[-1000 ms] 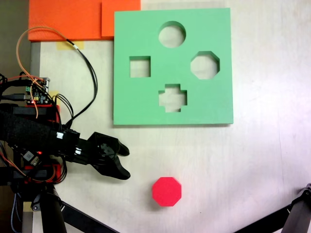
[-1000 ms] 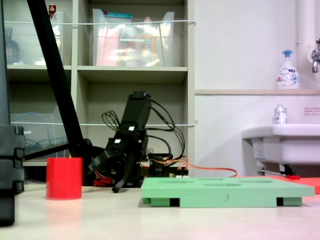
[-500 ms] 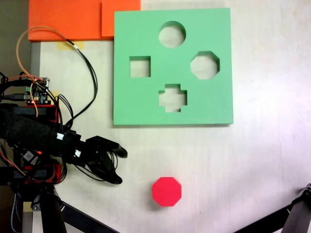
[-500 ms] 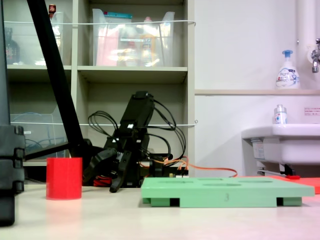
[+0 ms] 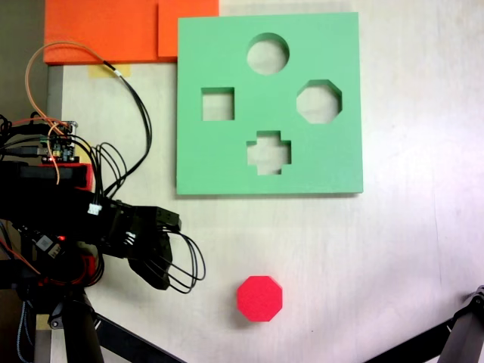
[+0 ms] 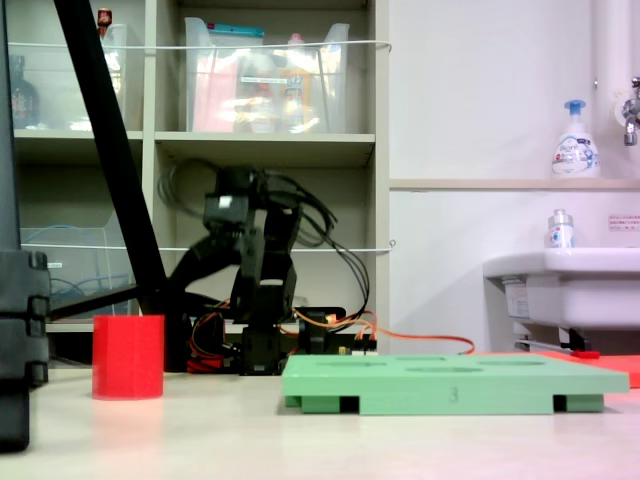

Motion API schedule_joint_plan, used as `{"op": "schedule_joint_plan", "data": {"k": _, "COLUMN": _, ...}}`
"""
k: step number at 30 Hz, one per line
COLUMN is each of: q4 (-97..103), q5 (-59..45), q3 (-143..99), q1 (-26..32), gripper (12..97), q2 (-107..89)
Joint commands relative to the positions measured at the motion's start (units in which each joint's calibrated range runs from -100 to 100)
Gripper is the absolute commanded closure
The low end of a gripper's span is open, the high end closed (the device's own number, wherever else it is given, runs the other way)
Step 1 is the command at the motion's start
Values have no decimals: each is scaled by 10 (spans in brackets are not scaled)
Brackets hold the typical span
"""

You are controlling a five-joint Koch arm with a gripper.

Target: Put the octagonal pillar block into the corresponding hole

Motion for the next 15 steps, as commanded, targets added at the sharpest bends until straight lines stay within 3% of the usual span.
{"op": "schedule_joint_plan", "data": {"k": 1, "q4": -50, "q5": -1, "q3": 90, "q1": 0, "gripper": 437, "q2": 75}}
{"op": "schedule_joint_plan", "data": {"k": 3, "q4": -52, "q5": -1, "q3": 144, "q1": 3, "gripper": 370, "q2": 149}}
{"op": "schedule_joint_plan", "data": {"k": 15, "q4": -49, "q5": -4, "q3": 396, "q1": 2, "gripper": 344, "q2": 541}}
